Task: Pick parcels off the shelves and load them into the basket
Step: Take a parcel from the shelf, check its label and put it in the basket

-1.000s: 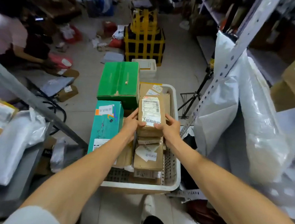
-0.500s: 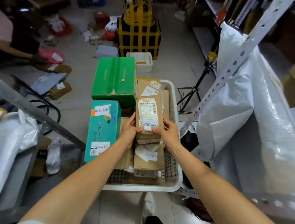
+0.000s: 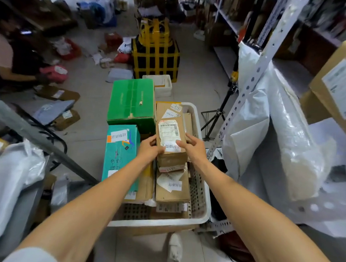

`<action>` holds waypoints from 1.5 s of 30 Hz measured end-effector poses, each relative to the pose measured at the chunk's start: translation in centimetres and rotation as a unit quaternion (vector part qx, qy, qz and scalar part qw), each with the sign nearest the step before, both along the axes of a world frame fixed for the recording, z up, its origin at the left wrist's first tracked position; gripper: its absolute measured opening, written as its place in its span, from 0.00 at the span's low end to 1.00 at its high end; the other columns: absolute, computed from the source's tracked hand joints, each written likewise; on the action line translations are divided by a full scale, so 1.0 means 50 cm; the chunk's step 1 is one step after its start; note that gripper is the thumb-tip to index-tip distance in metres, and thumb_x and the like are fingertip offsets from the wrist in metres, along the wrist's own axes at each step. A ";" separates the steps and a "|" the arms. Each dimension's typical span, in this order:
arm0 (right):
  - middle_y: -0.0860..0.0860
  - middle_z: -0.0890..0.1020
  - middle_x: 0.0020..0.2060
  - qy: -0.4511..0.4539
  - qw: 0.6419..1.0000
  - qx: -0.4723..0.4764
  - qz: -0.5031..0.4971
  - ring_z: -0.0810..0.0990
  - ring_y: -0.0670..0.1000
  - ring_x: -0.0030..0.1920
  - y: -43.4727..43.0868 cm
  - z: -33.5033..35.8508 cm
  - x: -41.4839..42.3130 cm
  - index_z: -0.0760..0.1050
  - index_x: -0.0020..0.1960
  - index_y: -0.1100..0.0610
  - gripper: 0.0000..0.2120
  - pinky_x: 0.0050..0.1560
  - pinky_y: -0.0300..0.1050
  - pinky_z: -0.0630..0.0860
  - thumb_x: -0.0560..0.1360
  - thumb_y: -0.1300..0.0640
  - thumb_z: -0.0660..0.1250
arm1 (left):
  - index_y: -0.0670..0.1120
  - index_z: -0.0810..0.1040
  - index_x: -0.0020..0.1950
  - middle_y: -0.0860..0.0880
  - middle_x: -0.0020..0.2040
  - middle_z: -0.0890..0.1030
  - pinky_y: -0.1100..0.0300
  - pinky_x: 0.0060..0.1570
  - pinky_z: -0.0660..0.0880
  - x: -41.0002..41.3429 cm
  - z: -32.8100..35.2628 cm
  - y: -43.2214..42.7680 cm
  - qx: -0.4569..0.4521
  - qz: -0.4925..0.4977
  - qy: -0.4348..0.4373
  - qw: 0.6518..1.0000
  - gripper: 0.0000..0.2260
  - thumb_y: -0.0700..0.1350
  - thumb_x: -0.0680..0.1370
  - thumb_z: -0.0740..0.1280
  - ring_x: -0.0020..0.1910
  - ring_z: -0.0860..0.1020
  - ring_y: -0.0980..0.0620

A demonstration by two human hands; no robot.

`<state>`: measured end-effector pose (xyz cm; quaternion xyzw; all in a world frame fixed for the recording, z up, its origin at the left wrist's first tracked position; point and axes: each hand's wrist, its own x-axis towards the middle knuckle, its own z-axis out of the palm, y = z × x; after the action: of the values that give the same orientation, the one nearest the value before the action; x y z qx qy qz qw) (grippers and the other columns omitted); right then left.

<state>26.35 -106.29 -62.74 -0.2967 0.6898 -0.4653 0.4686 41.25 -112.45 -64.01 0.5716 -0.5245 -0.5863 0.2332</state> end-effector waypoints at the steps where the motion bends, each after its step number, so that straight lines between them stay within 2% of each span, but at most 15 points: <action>1: 0.53 0.79 0.61 0.005 1.000 -0.002 -0.007 0.79 0.51 0.56 -0.003 0.018 0.002 0.69 0.71 0.60 0.28 0.50 0.35 0.75 0.73 0.62 0.72 | 0.42 0.71 0.70 0.46 0.63 0.77 0.68 0.48 0.75 0.002 0.016 -0.004 -0.021 -0.001 -0.011 1.000 0.25 0.33 0.73 0.70 0.61 0.75 0.50; 4: 0.55 0.78 0.62 0.037 0.999 0.006 0.009 0.78 0.51 0.57 -0.005 0.073 0.012 0.71 0.69 0.61 0.26 0.55 0.37 0.74 0.73 0.57 0.72 | 0.42 0.77 0.63 0.45 0.57 0.81 0.55 0.59 0.75 0.013 0.071 -0.012 -0.086 -0.024 -0.065 0.994 0.21 0.38 0.71 0.73 0.56 0.79 0.49; 7: 0.50 0.79 0.55 0.073 0.995 -0.002 0.065 0.78 0.47 0.50 -0.007 0.138 0.029 0.75 0.63 0.60 0.19 0.45 0.29 0.73 0.74 0.56 0.71 | 0.43 0.80 0.59 0.47 0.53 0.83 0.55 0.57 0.75 0.029 0.136 -0.012 -0.149 -0.061 -0.122 0.979 0.18 0.42 0.70 0.74 0.53 0.80 0.50; 11: 0.61 0.81 0.57 0.175 0.975 -0.026 0.137 0.79 0.56 0.56 -0.001 0.216 0.058 0.79 0.60 0.65 0.20 0.56 0.47 0.75 0.73 0.53 0.72 | 0.45 0.81 0.58 0.48 0.53 0.83 0.55 0.56 0.75 0.064 0.224 0.007 -0.242 -0.121 -0.218 0.938 0.17 0.47 0.70 0.74 0.53 0.79 0.50; 14: 0.57 0.80 0.59 0.265 0.944 -0.024 0.196 0.79 0.52 0.53 0.018 0.265 0.077 0.76 0.64 0.61 0.25 0.51 0.43 0.74 0.72 0.49 0.73 | 0.45 0.79 0.59 0.48 0.55 0.81 0.51 0.57 0.76 0.097 0.274 0.029 -0.261 -0.150 -0.272 0.914 0.19 0.49 0.70 0.74 0.54 0.79 0.49; 19: 0.56 0.80 0.59 0.394 0.872 -0.020 0.290 0.80 0.52 0.51 0.050 0.330 0.112 0.74 0.65 0.60 0.24 0.51 0.45 0.78 0.73 0.50 0.72 | 0.47 0.79 0.56 0.48 0.54 0.82 0.51 0.53 0.78 0.149 0.322 0.065 -0.286 -0.181 -0.356 0.871 0.16 0.49 0.70 0.74 0.50 0.79 0.49; 22: 0.56 0.80 0.57 0.445 0.830 -0.022 0.335 0.80 0.53 0.51 0.072 0.358 0.140 0.74 0.65 0.60 0.24 0.53 0.49 0.79 0.73 0.51 0.72 | 0.48 0.80 0.55 0.48 0.53 0.82 0.52 0.50 0.78 0.177 0.336 0.093 -0.292 -0.177 -0.380 0.860 0.15 0.50 0.71 0.73 0.49 0.80 0.49; 26: 0.54 0.80 0.57 0.505 0.773 -0.013 0.383 0.78 0.53 0.52 0.088 0.378 0.167 0.74 0.66 0.58 0.25 0.50 0.47 0.78 0.72 0.50 0.72 | 0.48 0.79 0.53 0.48 0.51 0.82 0.55 0.44 0.77 0.210 0.354 0.129 -0.291 -0.170 -0.414 0.845 0.14 0.50 0.70 0.73 0.47 0.80 0.49; 30: 0.54 0.80 0.57 0.538 0.727 -0.030 0.425 0.79 0.55 0.53 0.088 0.393 0.197 0.75 0.63 0.58 0.25 0.53 0.53 0.79 0.71 0.47 0.71 | 0.48 0.80 0.53 0.47 0.52 0.83 0.53 0.48 0.78 0.246 0.378 0.157 -0.289 -0.152 -0.446 0.833 0.16 0.52 0.68 0.74 0.50 0.80 0.47; 36: 0.55 0.77 0.63 0.537 0.700 -0.083 0.464 0.77 0.55 0.59 0.077 0.419 0.242 0.71 0.69 0.59 0.29 0.57 0.49 0.77 0.73 0.48 0.72 | 0.48 0.81 0.52 0.48 0.51 0.83 0.52 0.52 0.78 0.298 0.414 0.205 -0.256 -0.085 -0.483 0.833 0.16 0.53 0.68 0.74 0.51 0.80 0.46; 38: 0.54 0.78 0.60 0.537 0.684 -0.100 0.483 0.78 0.55 0.56 0.077 0.428 0.259 0.71 0.67 0.59 0.28 0.51 0.45 0.77 0.72 0.47 0.72 | 0.49 0.81 0.50 0.48 0.50 0.83 0.52 0.52 0.78 0.314 0.424 0.231 -0.231 -0.057 -0.493 0.837 0.14 0.53 0.68 0.74 0.50 0.80 0.46; 41: 0.52 0.77 0.45 0.551 0.642 -0.136 0.515 0.76 0.55 0.45 0.086 0.447 0.283 0.74 0.57 0.59 0.22 0.34 0.41 0.71 0.71 0.45 0.73 | 0.49 0.81 0.47 0.48 0.47 0.83 0.52 0.49 0.79 0.338 0.437 0.279 -0.198 -0.014 -0.502 0.842 0.12 0.52 0.68 0.74 0.48 0.80 0.47; 42: 0.53 0.77 0.44 0.555 0.627 -0.149 0.526 0.77 0.56 0.46 0.090 0.452 0.294 0.74 0.55 0.59 0.22 0.36 0.45 0.74 0.70 0.45 0.73 | 0.48 0.82 0.46 0.47 0.47 0.83 0.51 0.48 0.79 0.346 0.441 0.299 -0.191 0.002 -0.502 0.843 0.11 0.52 0.68 0.73 0.47 0.81 0.46; 44: 0.56 0.80 0.51 0.557 0.595 -0.169 0.554 0.79 0.58 0.50 0.098 0.458 0.321 0.75 0.60 0.60 0.26 0.47 0.51 0.78 0.70 0.43 0.73 | 0.44 0.82 0.45 0.44 0.45 0.83 0.50 0.47 0.80 0.364 0.448 0.343 -0.175 0.036 -0.504 0.845 0.11 0.50 0.69 0.72 0.45 0.81 0.46; 45: 0.56 0.80 0.54 0.556 0.578 -0.187 0.566 0.79 0.58 0.50 0.106 0.459 0.339 0.75 0.61 0.59 0.27 0.48 0.50 0.77 0.70 0.43 0.72 | 0.43 0.81 0.44 0.44 0.43 0.82 0.50 0.47 0.79 0.375 0.450 0.369 -0.165 0.053 -0.509 0.844 0.10 0.50 0.69 0.72 0.44 0.80 0.46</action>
<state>43.28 -101.01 -39.77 -0.9090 0.4045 0.0324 0.0952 59.98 -94.00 -41.52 0.7697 -0.6273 -0.1052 0.0550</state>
